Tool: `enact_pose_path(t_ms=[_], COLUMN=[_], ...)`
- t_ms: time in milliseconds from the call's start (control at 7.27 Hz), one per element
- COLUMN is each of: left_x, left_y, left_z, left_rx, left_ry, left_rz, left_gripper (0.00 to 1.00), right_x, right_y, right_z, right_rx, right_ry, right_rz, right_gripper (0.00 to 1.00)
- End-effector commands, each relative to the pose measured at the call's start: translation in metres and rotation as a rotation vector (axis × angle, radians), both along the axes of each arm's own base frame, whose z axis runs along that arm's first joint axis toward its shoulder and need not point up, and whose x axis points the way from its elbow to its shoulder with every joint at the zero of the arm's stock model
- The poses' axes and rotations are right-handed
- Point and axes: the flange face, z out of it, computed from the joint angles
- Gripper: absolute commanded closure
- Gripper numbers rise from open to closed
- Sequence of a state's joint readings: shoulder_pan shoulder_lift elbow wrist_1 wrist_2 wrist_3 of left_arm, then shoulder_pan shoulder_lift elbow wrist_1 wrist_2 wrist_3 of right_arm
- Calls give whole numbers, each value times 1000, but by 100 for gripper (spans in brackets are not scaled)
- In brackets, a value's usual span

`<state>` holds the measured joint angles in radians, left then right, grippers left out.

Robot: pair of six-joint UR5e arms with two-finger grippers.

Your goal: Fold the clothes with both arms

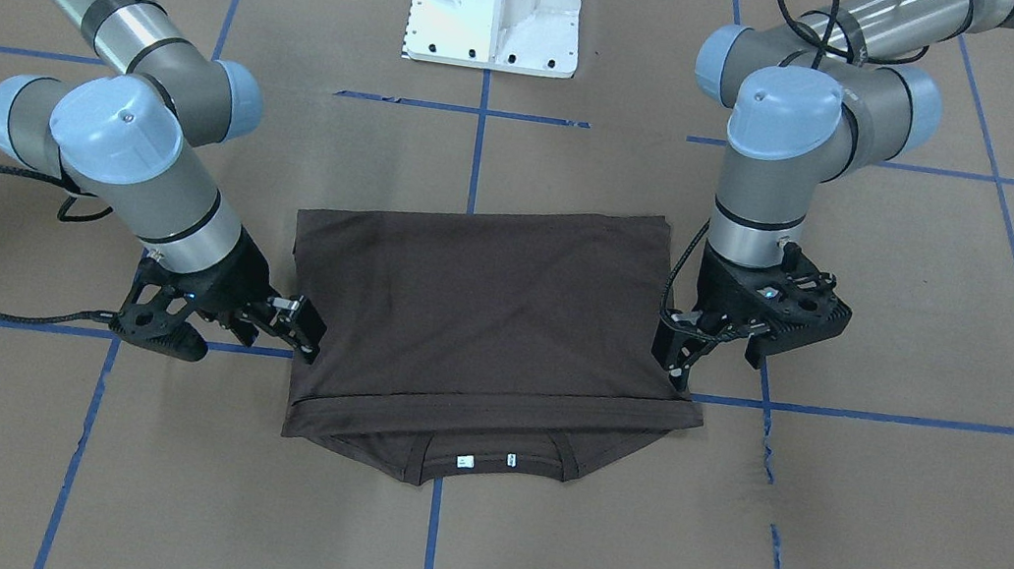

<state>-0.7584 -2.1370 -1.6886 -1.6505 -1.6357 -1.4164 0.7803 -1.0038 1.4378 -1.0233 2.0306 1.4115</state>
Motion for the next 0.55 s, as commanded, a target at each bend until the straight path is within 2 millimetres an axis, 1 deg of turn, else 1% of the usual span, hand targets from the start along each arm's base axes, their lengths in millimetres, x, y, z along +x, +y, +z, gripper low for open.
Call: enact_pose_path(t_ms=[0,138,275,413], left_x=[-12,-16,-18,-21], left_y=[15,18,22,25], left_z=[-27,-30,-37,-41], left_rx=[21,19,2,6], left_ry=[32,32,16,20], left_rz=[-2,-9,-15,-15], left_gripper=[0,0,0,0], right_x=[-19,-38,-48,-50], right_y=[90,119,128,130], right_z=[15,14,17,17], right_rx=[2,0,2,-1], right_ry=[34,82,105,106], right_rz=[-37,-59,-65,-72], right_gripper=[0,0,0,0])
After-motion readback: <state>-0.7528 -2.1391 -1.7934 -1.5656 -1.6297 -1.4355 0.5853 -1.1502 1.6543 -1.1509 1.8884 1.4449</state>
